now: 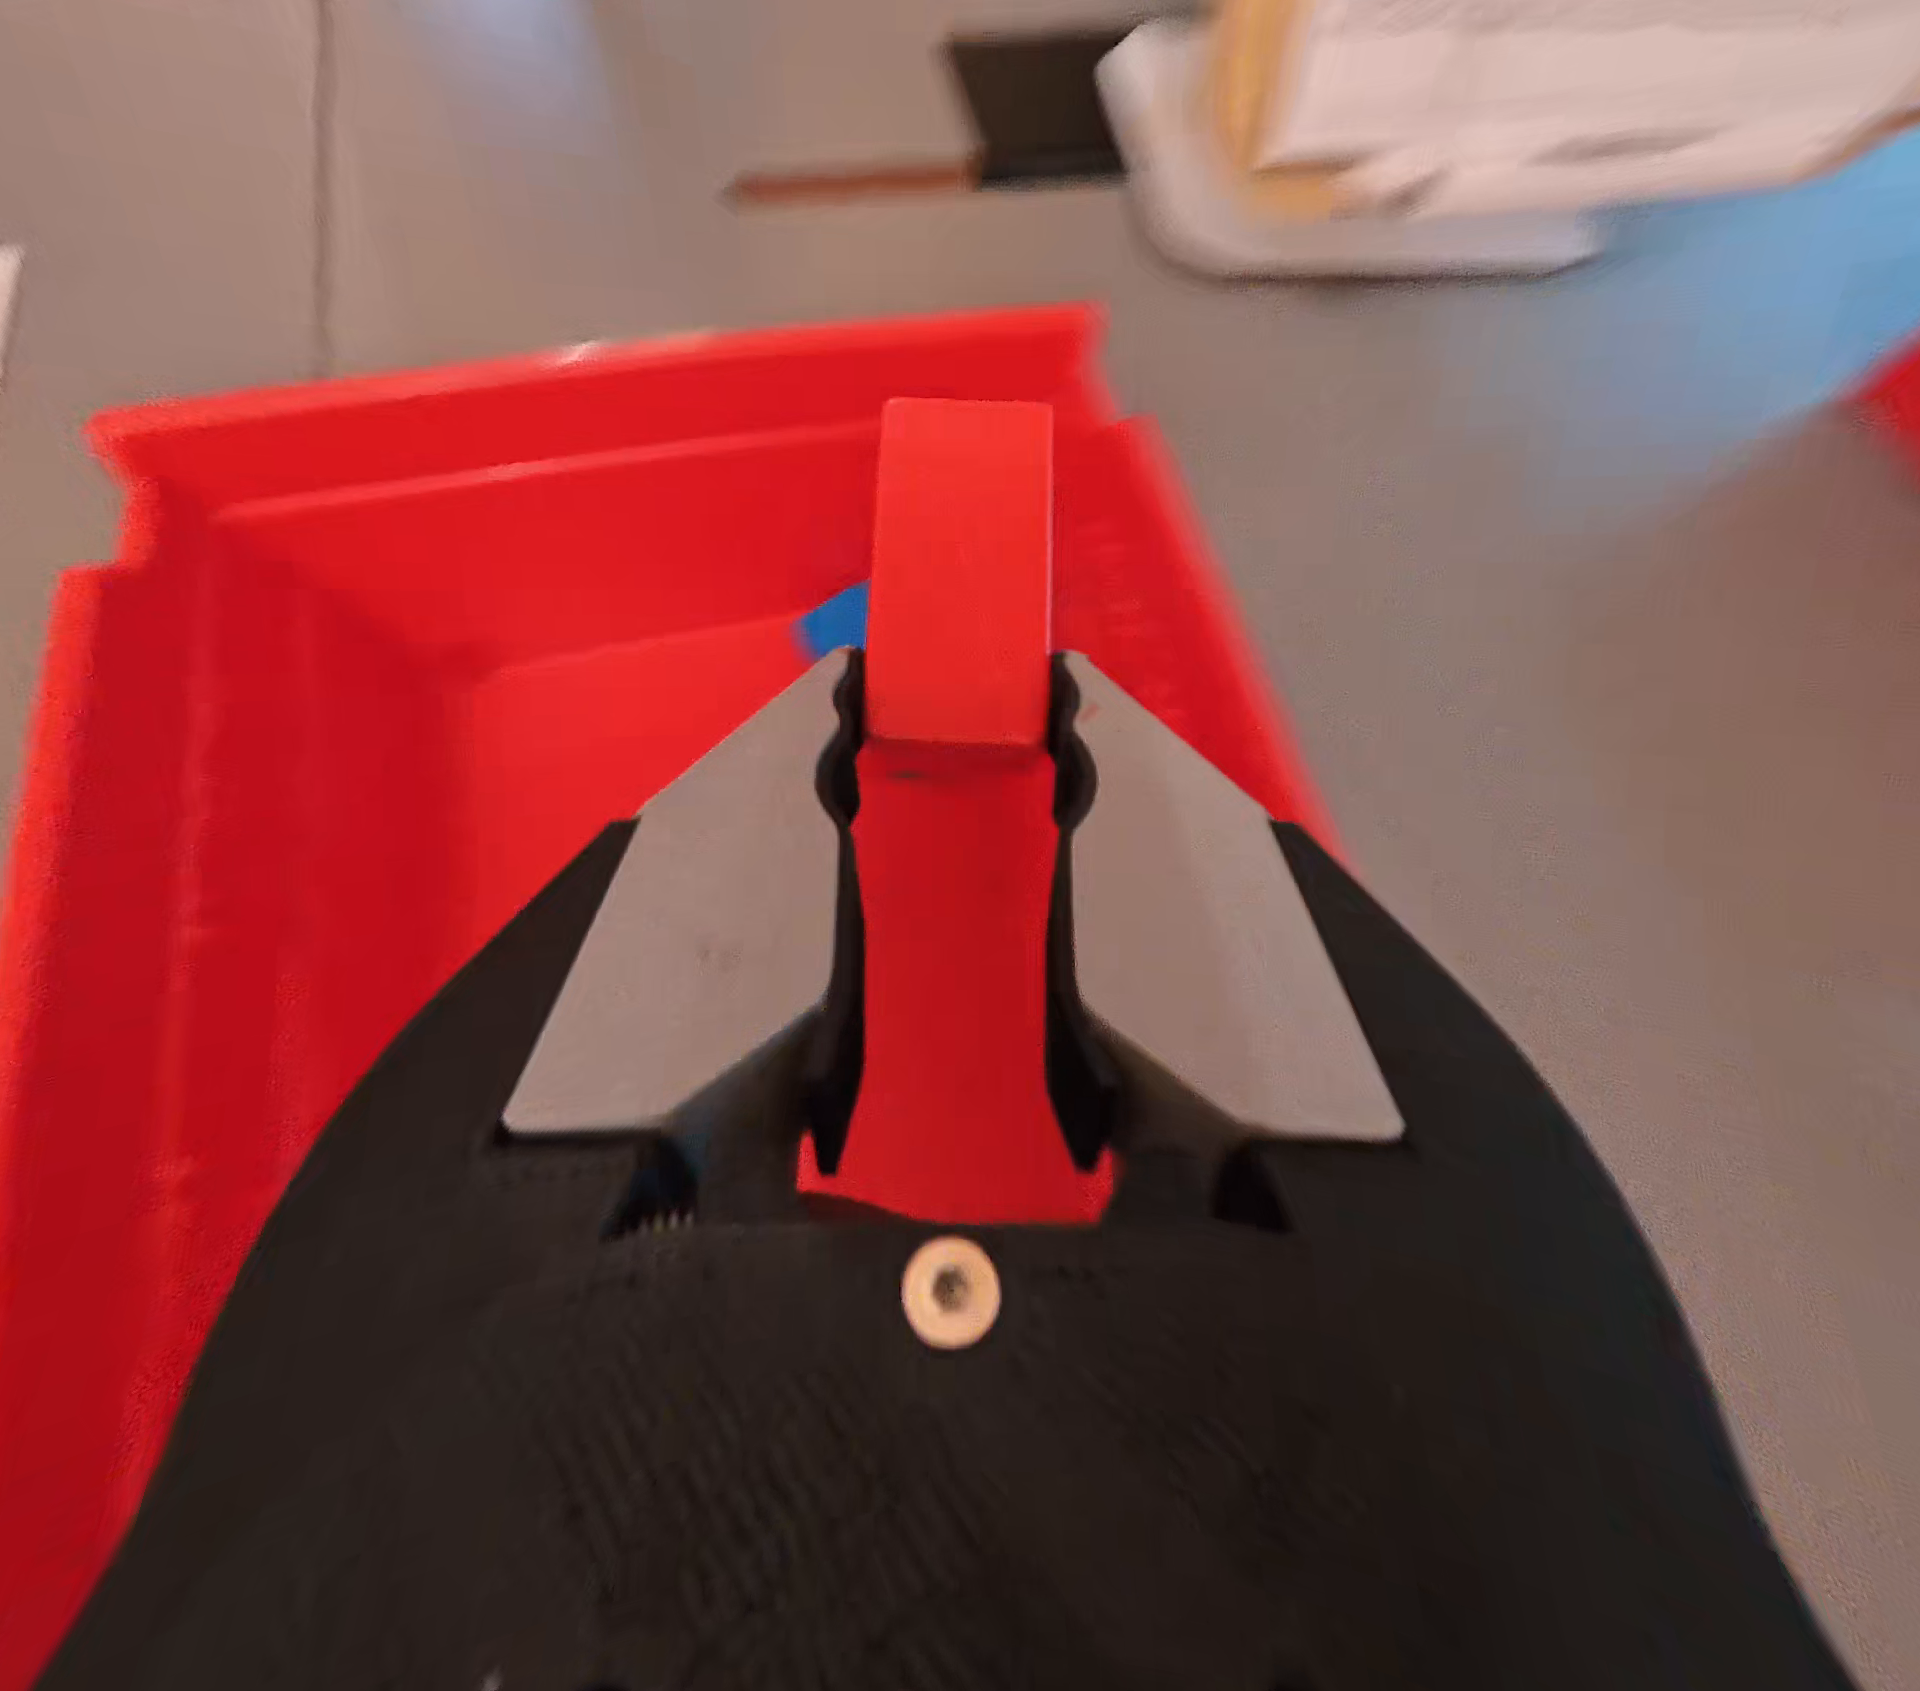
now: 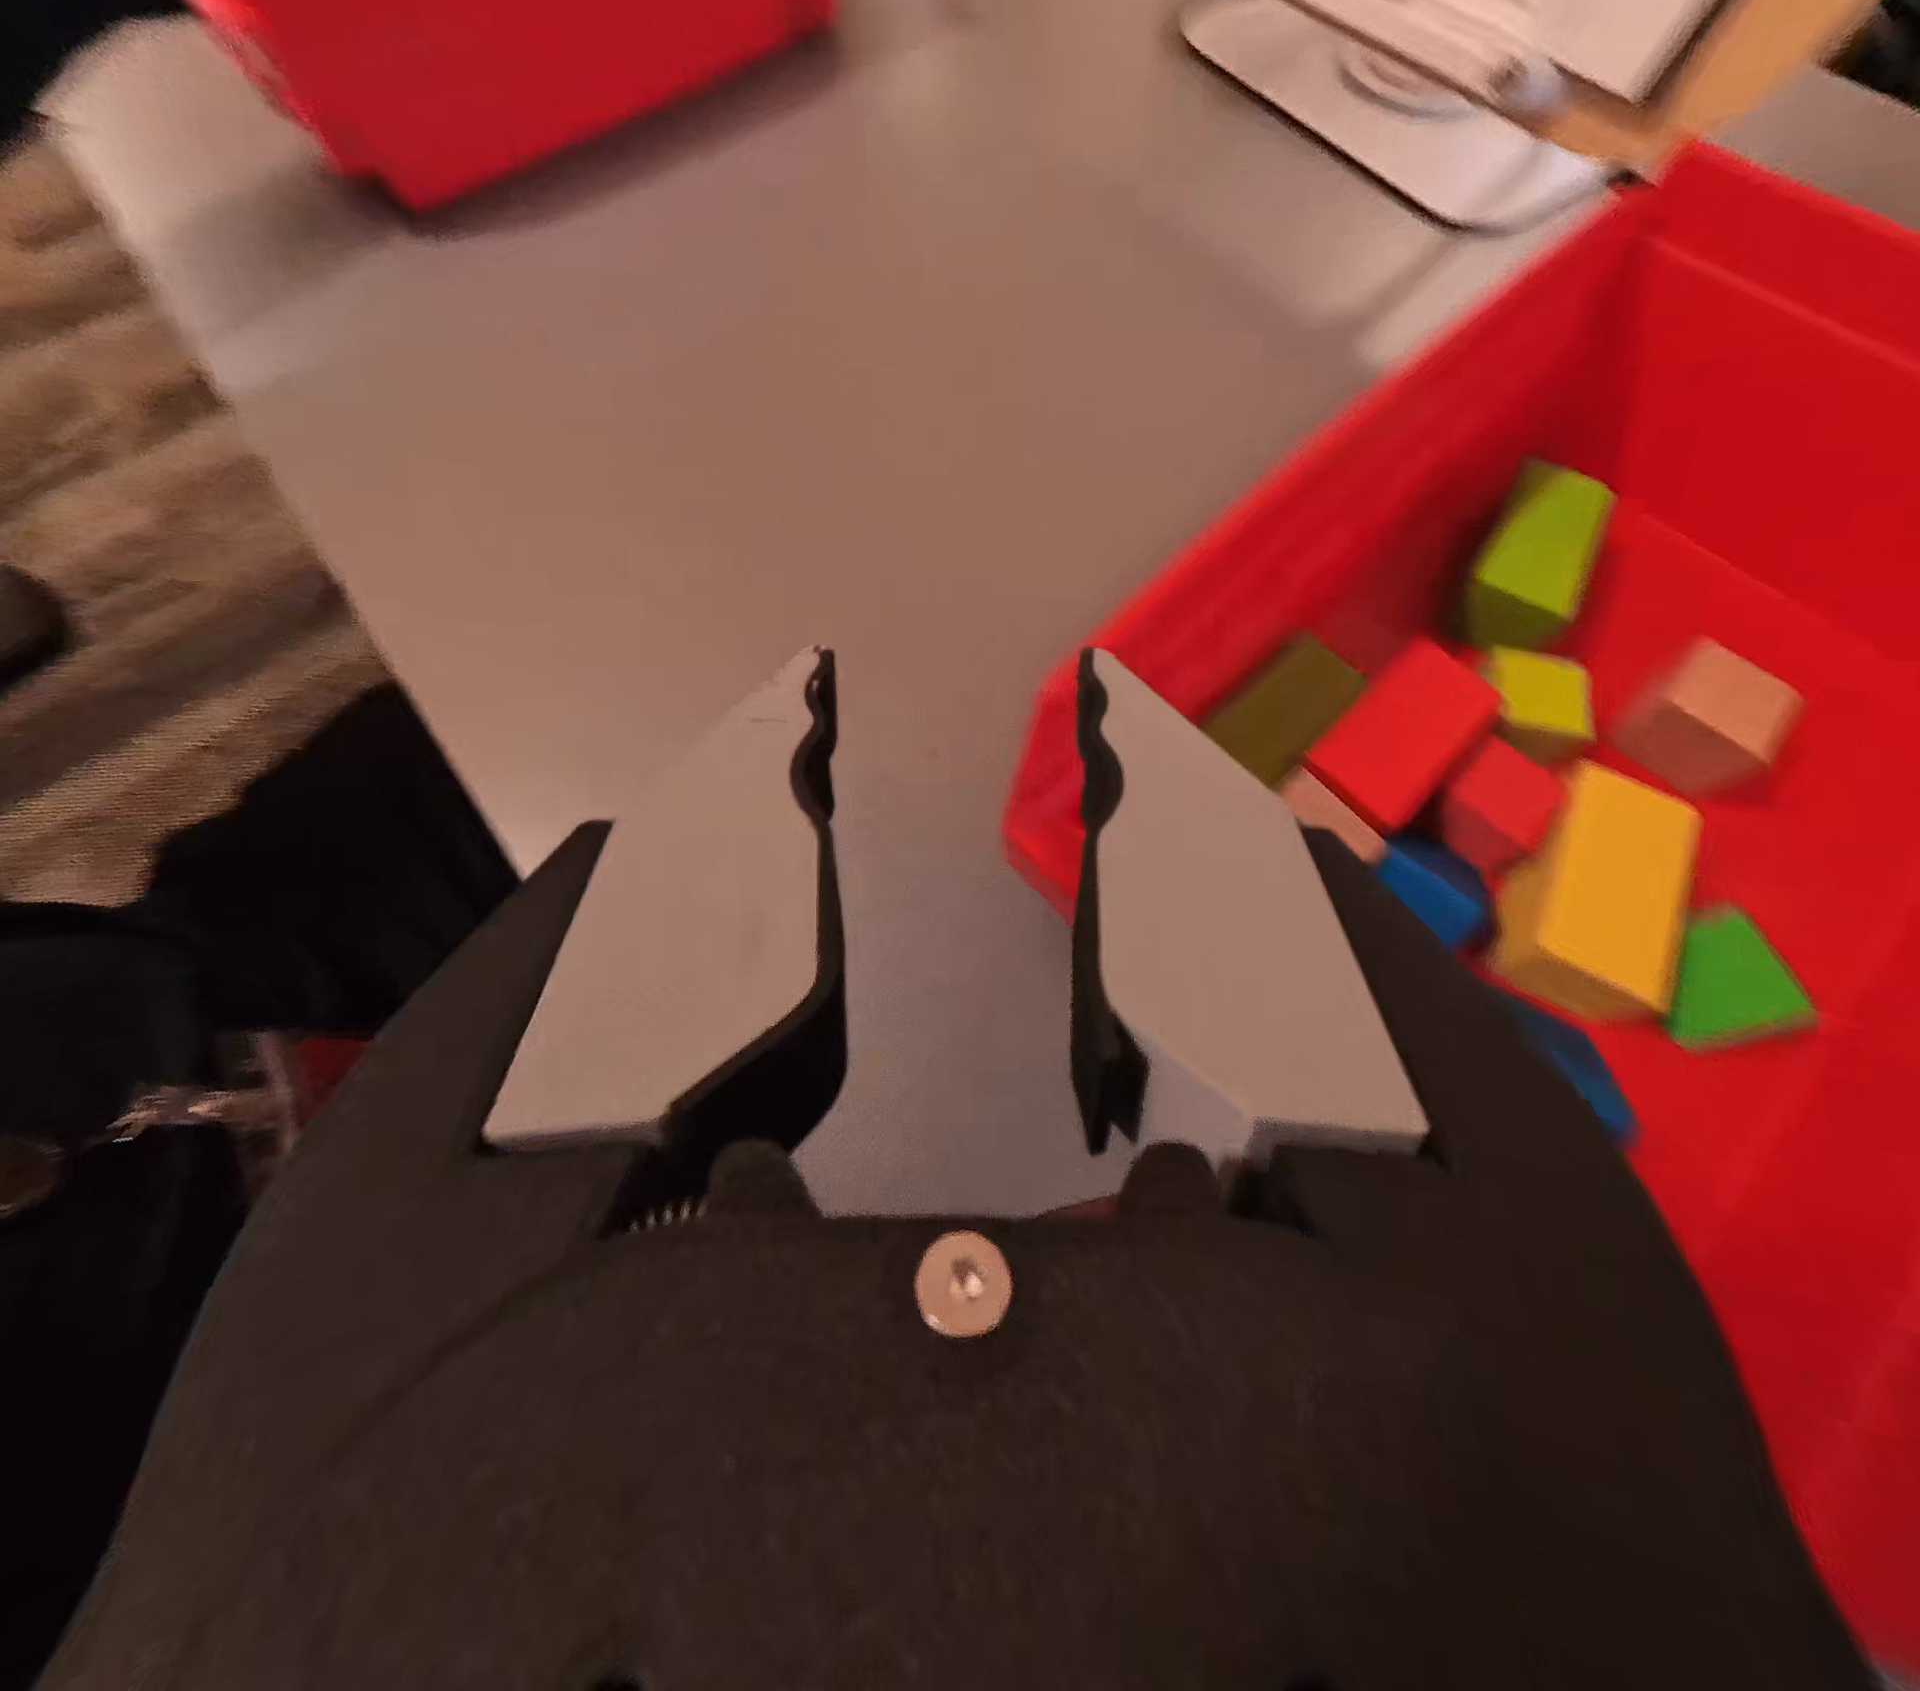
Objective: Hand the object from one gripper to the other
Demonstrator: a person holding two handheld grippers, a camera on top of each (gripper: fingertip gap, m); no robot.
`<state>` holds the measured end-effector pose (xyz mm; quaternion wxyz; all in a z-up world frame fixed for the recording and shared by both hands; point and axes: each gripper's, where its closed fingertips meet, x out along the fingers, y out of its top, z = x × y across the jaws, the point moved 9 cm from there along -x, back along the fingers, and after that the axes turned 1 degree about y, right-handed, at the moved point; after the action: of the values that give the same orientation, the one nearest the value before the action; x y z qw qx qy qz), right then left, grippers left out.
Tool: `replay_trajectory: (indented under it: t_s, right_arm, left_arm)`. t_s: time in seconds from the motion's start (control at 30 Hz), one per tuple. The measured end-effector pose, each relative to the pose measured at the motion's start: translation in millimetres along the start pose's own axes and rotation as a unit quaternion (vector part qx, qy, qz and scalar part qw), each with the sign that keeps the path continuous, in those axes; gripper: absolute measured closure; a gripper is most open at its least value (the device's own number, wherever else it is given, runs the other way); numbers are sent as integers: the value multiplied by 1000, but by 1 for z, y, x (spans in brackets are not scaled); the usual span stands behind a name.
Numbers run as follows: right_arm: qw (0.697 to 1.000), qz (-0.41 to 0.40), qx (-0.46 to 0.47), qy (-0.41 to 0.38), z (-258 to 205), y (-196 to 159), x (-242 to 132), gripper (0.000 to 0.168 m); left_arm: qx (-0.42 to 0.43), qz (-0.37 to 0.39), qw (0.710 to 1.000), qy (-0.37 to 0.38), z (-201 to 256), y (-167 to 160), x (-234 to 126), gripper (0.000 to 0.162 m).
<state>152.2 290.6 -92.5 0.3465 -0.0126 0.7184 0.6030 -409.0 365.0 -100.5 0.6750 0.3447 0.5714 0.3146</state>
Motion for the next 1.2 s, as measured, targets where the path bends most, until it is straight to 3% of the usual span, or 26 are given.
replay_trajectory:
  t_s: [0.13, 0.3, 0.4, 0.5, 0.57, 0.63, 0.77, 0.97, 1.03, 1.1, 1.2]
  right_arm:
    - [991, 66, -15, 117, -37, 34, 5, 116]
    - [971, 133, -15, 200, -76, 75, 23, 102]
    - [961, 169, -12, 219, -93, 87, 29, 97]
    - [943, 198, -3, 269, -111, 88, 27, 95]
    - [952, 193, -5, 237, -109, 82, 31, 99]
    - [963, 174, -6, 207, -102, 76, 37, 104]
    - [965, 110, -20, 238, -98, 58, 49, 101]
    - [954, 86, -33, 284, -99, 46, 70, 101]
    - [948, 81, -35, 307, -105, 46, 74, 109]
    - [941, 73, -50, 328, -111, 45, 75, 135]
    - [937, 72, -44, 339, -112, 45, 74, 135]
  left_arm:
    - [27, 114, 970, -214, 100, 2, -61, 130]
    - [90, 216, 874, -427, 222, -31, -112, 130]
    - [66, 209, 821, -528, 270, -50, -125, 130]
    - [70, 232, 808, -537, 300, -65, -131, 130]
    - [116, 197, 851, -474, 308, -69, -115, 130]
    - [123, 165, 866, -456, 307, -71, -101, 130]
    - [52, 175, 823, -538, 301, -66, -97, 130]
    - [50, 158, 810, -563, 307, -63, -99, 130]
    - [60, 148, 812, -562, 312, -67, -97, 130]
    - [74, 146, 819, -549, 314, -69, -95, 130]
    - [68, 143, 815, -557, 313, -69, -97, 130]
